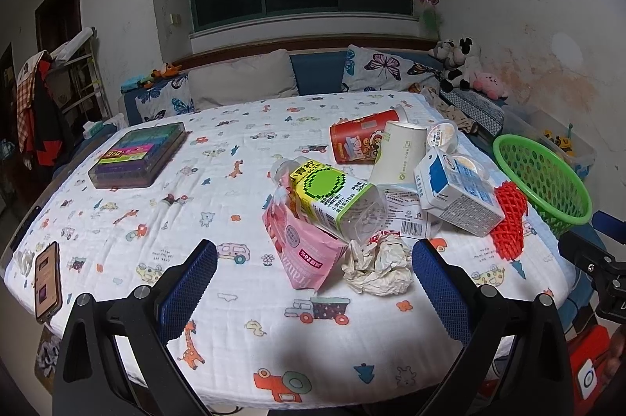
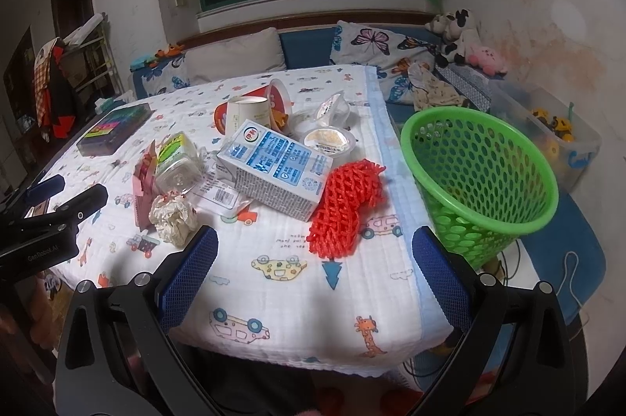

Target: Collect trash

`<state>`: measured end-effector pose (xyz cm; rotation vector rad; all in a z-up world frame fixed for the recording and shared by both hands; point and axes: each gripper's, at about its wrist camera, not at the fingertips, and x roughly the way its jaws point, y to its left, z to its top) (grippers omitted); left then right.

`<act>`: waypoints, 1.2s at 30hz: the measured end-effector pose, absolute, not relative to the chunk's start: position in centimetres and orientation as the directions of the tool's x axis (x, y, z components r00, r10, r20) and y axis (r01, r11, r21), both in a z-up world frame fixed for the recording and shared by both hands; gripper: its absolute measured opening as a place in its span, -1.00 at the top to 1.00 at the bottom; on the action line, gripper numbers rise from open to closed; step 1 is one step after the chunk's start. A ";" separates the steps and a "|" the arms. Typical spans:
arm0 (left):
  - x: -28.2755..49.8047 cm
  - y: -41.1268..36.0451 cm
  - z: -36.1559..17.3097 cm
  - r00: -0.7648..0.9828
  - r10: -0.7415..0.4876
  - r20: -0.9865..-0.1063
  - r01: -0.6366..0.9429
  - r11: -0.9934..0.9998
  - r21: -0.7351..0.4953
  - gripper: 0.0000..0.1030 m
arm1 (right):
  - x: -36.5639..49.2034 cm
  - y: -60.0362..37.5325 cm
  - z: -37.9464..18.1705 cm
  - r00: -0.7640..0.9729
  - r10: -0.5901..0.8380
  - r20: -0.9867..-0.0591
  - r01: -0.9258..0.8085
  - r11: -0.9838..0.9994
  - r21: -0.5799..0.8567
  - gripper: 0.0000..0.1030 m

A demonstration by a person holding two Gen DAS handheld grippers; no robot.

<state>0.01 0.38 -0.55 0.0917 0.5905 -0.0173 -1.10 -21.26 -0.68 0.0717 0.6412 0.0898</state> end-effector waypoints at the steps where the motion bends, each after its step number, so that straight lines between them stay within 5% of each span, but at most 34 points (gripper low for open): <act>1: 0.0 0.4 -0.6 0.831 0.009 -0.557 0.043 0.996 0.080 -0.88 | -1.1 -21.3 -0.7 0.797 0.106 -0.594 -0.061 0.994 0.096 -0.92; 36: 1.8 1.1 -1.2 0.811 0.014 -0.584 0.025 0.998 0.058 -0.88 | 0.8 -21.3 -1.4 0.773 0.114 -0.624 -0.070 0.993 0.095 -0.92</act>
